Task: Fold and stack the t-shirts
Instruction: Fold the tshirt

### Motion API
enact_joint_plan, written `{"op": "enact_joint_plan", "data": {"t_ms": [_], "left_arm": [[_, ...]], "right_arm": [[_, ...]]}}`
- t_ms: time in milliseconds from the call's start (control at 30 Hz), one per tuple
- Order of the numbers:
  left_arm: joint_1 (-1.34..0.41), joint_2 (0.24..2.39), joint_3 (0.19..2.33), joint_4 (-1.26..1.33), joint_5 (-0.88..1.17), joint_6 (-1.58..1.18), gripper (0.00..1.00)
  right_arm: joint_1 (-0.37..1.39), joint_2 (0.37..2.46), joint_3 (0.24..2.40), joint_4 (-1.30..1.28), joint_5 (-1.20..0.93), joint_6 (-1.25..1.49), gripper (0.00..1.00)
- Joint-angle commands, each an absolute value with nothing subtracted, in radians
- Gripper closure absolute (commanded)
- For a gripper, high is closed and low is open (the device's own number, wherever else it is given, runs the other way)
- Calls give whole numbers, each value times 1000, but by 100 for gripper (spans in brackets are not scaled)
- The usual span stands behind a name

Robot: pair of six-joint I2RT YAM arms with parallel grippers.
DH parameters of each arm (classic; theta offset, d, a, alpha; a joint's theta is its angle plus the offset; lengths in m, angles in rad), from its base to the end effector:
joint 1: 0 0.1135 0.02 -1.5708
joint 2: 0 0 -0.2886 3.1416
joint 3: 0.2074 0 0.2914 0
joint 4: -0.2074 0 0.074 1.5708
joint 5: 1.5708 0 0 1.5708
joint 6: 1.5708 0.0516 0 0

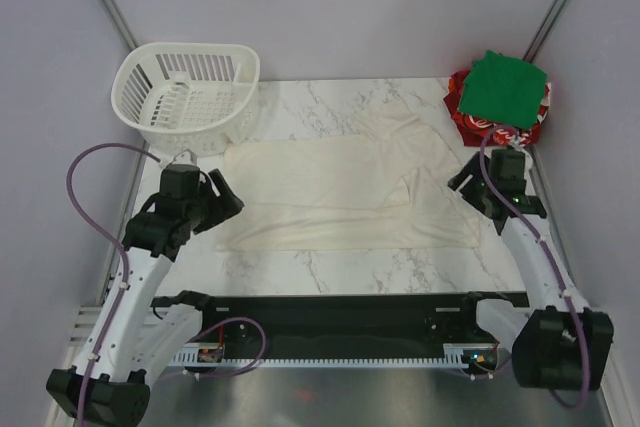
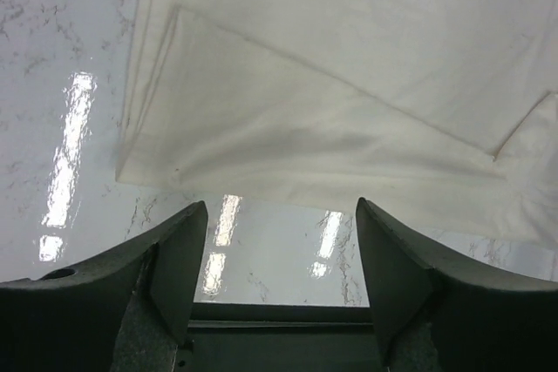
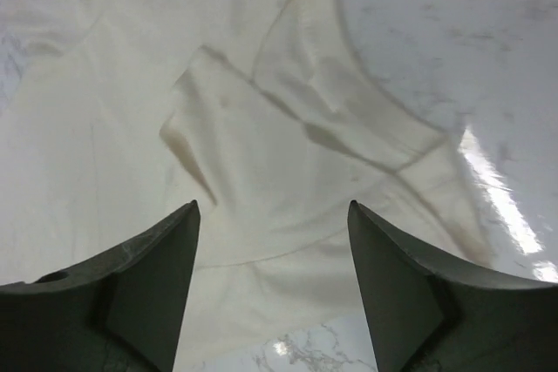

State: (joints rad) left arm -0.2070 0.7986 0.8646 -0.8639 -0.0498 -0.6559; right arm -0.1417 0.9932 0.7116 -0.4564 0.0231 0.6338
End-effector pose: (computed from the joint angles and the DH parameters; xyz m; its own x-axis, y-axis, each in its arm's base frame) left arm 0.1834 -0.0359 0.3091 -0.6597 -0.4839 -0.5751 -0.2915 0.8700 -0.3976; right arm 0.2433 -0.0359 0.2492 -0.4431 0.6613 -0.6053 0.5219 0.7393 0.4256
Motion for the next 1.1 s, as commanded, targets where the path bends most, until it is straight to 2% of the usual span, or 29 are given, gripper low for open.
{"op": "enact_joint_plan", "data": {"t_ms": [0,33,133,167,267,433,667,767,833,1067], "left_arm": [[-202,825,908,-851,23,-479,25],[-201,834,914,-826,44,-454,25],[-247,810,898,-764,38,-382,26],[-258,793,881,-747,3,-383,27],[-262,709,793,-726,-151,-443,27],[-262,598,761,-712,-172,-429,27],[-264,607,761,-707,-176,-422,28],[-262,607,761,-707,-178,-420,28],[-264,601,759,-709,-181,-420,28],[-262,597,758,-707,-186,-420,28]], "right_arm": [[68,1136,830,-384,-6,597,26],[145,1166,862,-385,15,601,28],[190,1262,873,-341,2,627,45],[196,1282,871,-310,3,632,54],[219,1383,885,-287,3,623,58],[253,1508,888,-249,-23,626,59],[299,1581,896,-224,21,641,58],[304,1592,900,-238,48,638,57],[304,1585,902,-261,66,634,52],[302,1525,884,-284,118,612,49]]}}
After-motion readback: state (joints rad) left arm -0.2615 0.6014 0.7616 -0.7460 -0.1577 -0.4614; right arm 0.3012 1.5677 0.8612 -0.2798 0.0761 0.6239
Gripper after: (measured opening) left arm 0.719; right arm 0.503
